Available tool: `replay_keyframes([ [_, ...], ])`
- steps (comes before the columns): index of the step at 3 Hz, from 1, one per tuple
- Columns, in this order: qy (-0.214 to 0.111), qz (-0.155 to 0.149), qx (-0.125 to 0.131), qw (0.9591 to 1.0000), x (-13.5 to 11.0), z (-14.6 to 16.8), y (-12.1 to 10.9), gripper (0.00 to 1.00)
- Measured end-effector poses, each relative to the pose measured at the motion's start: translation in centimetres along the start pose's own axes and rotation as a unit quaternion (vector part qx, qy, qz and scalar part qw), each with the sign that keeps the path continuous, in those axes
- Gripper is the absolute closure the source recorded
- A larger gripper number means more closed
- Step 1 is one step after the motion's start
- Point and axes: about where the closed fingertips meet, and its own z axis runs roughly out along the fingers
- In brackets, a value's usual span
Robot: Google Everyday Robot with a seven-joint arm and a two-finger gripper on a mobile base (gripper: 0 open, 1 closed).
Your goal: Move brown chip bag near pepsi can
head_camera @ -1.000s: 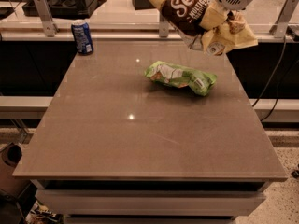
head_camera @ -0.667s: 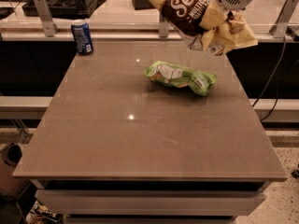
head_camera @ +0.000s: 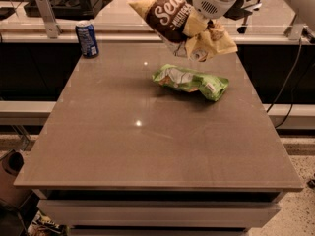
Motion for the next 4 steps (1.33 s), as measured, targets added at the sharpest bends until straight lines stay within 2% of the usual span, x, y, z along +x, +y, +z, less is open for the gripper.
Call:
replay_keyframes([
  [2,-0.046,-0.02,-0.018,0.9986,-5.3,4.2,1.4,1.0],
  [4,-0.105,-0.02,-0.027,0.994,-9.5,8.1,2.3,1.0],
])
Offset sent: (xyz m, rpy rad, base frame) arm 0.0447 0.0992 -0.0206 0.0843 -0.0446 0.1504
